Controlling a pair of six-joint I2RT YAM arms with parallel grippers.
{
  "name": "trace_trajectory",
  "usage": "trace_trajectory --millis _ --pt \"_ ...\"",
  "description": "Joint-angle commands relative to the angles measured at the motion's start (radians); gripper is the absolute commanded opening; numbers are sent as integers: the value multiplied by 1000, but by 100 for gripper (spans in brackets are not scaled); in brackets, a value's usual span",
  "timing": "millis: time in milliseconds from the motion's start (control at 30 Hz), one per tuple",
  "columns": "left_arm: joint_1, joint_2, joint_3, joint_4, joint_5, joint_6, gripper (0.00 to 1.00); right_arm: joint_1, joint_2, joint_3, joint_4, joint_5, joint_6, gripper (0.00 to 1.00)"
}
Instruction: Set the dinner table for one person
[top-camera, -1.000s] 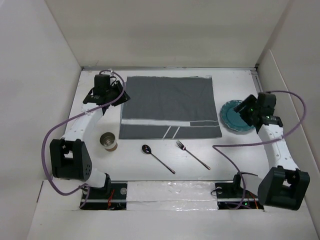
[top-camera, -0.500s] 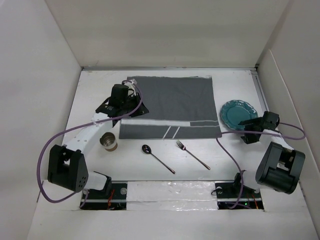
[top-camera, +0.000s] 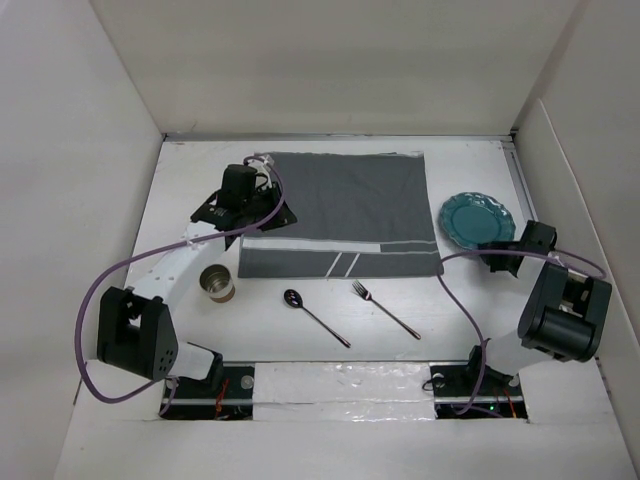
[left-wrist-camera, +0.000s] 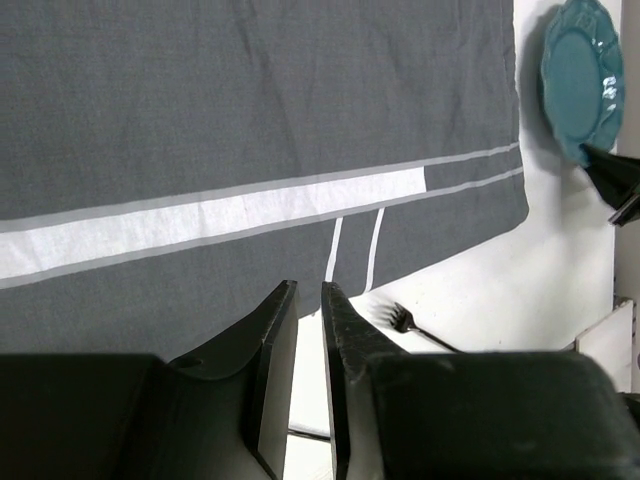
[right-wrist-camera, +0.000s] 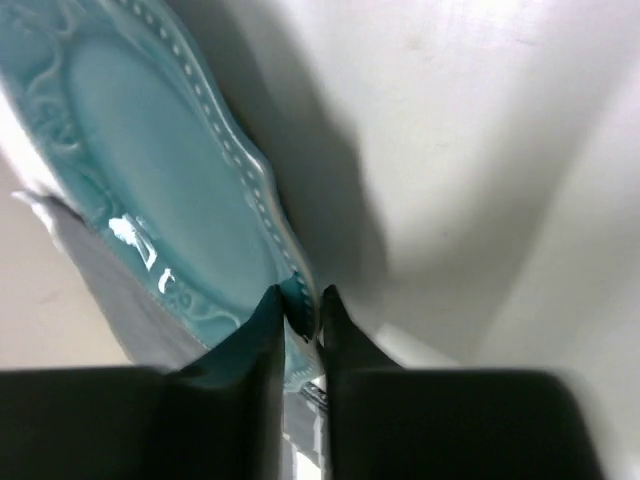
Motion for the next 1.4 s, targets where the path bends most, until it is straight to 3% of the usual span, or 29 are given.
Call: trace_trajectory --millis 0,100,233,267,400,467,600,833,1000,1367 --pt "3 -13 69 -11 -18 27 14 0 -21 -3 -7 59 29 0" --pt "3 -10 101 -20 -21 27 17 0 -122 6 21 55 -17 0" --pt "3 -3 157 -26 -10 27 33 0 -272 145 63 31 -150 0" --pt "3 1 171 -24 -4 27 41 14 -294 168 88 1 -172 0" --pt "3 4 241 -14 45 7 47 97 -311 302 131 -177 -244 0" --pt "3 1 255 -9 46 -3 47 176 -282 346 151 -259 -258 0" --pt "3 -33 272 -23 16 1 48 340 -146 351 315 -433 -137 0" --pt "15 -145 306 -115 -214 91 47 612 124 493 406 -444 -83 0" --pt "24 -254 275 -181 -360 147 47 695 281 582 436 -450 -45 0" --pt "35 -297 206 -193 -358 118 47 735 401 550 374 -392 -112 0"
